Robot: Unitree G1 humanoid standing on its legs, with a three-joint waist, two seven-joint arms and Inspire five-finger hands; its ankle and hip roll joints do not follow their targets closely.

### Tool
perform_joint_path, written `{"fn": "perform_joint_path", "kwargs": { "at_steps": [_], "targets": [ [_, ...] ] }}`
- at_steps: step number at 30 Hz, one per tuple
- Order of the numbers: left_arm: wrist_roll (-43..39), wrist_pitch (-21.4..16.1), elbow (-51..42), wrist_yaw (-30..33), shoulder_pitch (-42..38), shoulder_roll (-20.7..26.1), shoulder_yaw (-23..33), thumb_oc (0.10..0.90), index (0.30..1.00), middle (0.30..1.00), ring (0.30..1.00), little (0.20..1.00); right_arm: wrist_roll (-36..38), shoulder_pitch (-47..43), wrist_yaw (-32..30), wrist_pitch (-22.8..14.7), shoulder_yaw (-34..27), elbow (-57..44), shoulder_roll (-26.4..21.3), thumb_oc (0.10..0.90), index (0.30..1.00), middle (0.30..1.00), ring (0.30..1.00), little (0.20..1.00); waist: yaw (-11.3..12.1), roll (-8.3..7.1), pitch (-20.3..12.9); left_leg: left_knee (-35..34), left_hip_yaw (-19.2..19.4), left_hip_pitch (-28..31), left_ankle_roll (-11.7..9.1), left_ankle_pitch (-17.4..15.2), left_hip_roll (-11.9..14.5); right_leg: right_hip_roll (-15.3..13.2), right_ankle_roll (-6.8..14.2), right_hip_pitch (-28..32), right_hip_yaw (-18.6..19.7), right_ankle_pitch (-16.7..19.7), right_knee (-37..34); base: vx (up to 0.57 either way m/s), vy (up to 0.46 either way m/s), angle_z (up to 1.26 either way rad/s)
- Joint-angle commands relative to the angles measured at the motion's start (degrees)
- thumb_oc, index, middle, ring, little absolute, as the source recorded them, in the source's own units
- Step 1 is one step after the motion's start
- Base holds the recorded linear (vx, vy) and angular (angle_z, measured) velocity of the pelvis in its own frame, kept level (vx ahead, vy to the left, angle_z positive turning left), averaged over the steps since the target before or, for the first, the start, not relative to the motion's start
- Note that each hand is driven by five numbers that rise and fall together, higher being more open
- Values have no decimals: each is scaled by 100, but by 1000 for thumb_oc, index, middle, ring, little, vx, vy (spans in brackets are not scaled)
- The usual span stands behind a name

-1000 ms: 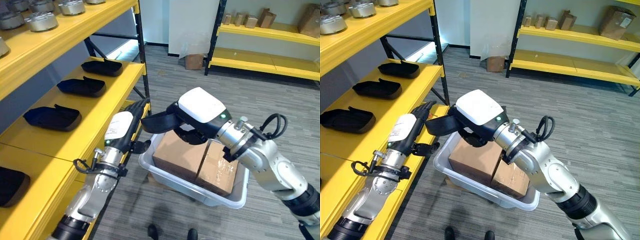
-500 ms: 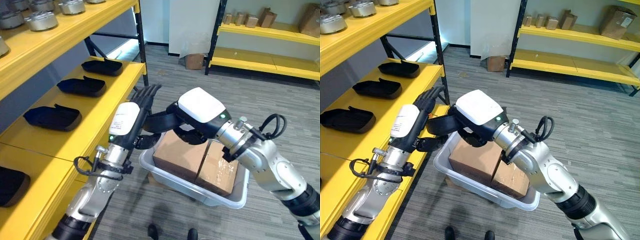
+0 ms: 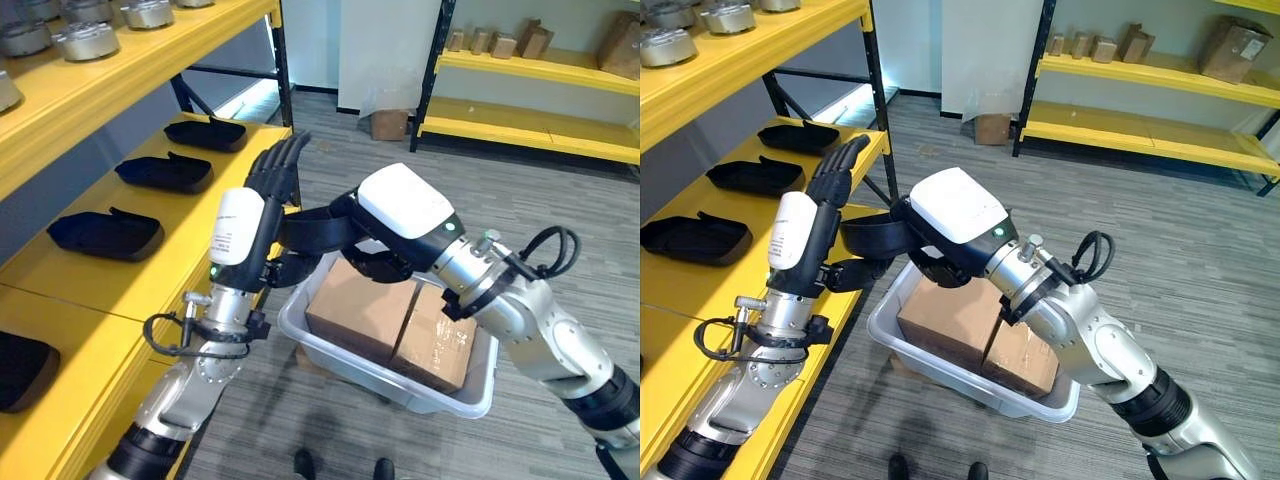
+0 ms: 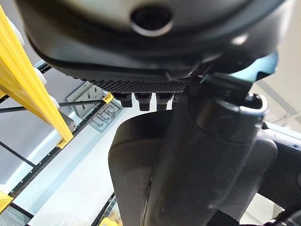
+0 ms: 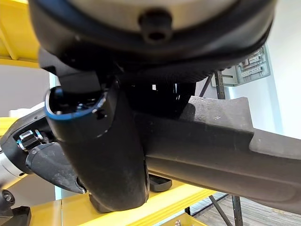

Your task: Move parts from the plastic box to the shelf.

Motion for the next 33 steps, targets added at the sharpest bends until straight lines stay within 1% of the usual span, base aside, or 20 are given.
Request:
{"fn": "perform_joint_path", "kwargs": {
  "at_steps": [1, 7, 9, 15, 16, 17, 18, 19, 30, 32, 33],
  "targets": [
    [-129, -521, -236, 346, -908, 166, -65, 900, 1000, 1000, 1000, 1000, 91, -730, -472, -192, -41, -300, 96, 400, 300, 300, 300, 300, 44, -167, -505, -14, 81, 418, -243, -701, 182, -340, 511, 31, -12, -485, 434, 0, 0, 0],
    [-58, -591, -180, 384, -865, 186, -175, 900, 1000, 1000, 1000, 1000, 118, -677, -506, -273, -96, -316, 79, 400, 300, 300, 300, 300, 27, -166, -496, -11, 96, 421, -240, -706, 186, -337, 512, 18, 11, -486, 446, 0, 0, 0],
    [1, -752, -86, 280, -839, 212, -275, 900, 1000, 1000, 1000, 1000, 168, -691, -487, -345, -118, -347, 81, 400, 300, 300, 300, 300, 7, -155, -488, -6, 107, 420, -234, -703, 186, -336, 508, 13, 29, -487, 449, 0, 0, 0],
    [-14, -826, -41, 190, -865, 234, -408, 900, 1000, 1000, 1000, 1000, 142, -699, -492, -426, -90, -326, 113, 400, 300, 300, 300, 300, 8, -136, -493, -10, 107, 418, -226, -707, 180, -336, 505, 19, 40, -486, 430, 0, 0, 0],
    [-36, -838, -34, 177, -869, 238, -423, 776, 827, 827, 827, 827, 138, -701, -493, -425, -84, -326, 115, 400, 300, 300, 300, 300, 9, -135, -495, -10, 108, 418, -226, -707, 180, -337, 506, 21, 41, -486, 429, 0, 0, 0],
    [-50, -857, -32, 154, -877, 237, -449, 618, 605, 605, 605, 605, 134, -715, -489, -422, -70, -329, 125, 400, 300, 300, 300, 300, 11, -132, -497, -8, 112, 416, -225, -704, 180, -339, 505, 22, 41, -486, 428, 0, 0, 0],
    [-43, -858, -28, 146, -881, 239, -465, 433, 347, 347, 347, 347, 130, -727, -495, -430, -59, -327, 132, 400, 300, 300, 300, 300, 11, -128, -498, -7, 112, 416, -225, -702, 180, -340, 504, 20, 44, -486, 430, 0, 0, 0],
    [-66, -867, -16, 147, -884, 246, -490, 400, 300, 300, 300, 300, 125, -738, -512, -438, -50, -321, 142, 400, 300, 300, 300, 300, 11, -123, -500, -8, 107, 417, -223, -702, 180, -339, 504, 19, 48, -487, 433, 0, 0, 0],
    [-409, -798, 40, -38, -748, 207, -531, 400, 300, 300, 300, 300, 72, -746, -698, -347, -102, -343, 222, 400, 300, 300, 300, 300, 33, -95, -509, -12, 96, 424, -224, -705, 181, -333, 493, 23, 49, -498, 429, 0, 0, 0],
    [-521, -667, 37, -100, -662, 174, -471, 400, 300, 300, 300, 300, 44, -739, -701, -290, -144, -317, 252, 400, 300, 300, 300, 300, 60, -92, -512, -14, 84, 421, -227, -704, 181, -333, 489, 29, 35, -500, 421, 0, 0, 0],
    [-532, -671, 36, -114, -638, 178, -440, 400, 300, 300, 300, 300, 30, -731, -698, -274, -158, -312, 255, 400, 300, 300, 300, 300, 69, -91, -517, -14, 80, 422, -226, -705, 181, -334, 487, 31, 31, -502, 420, 0, 0, 0]
  ]
}}
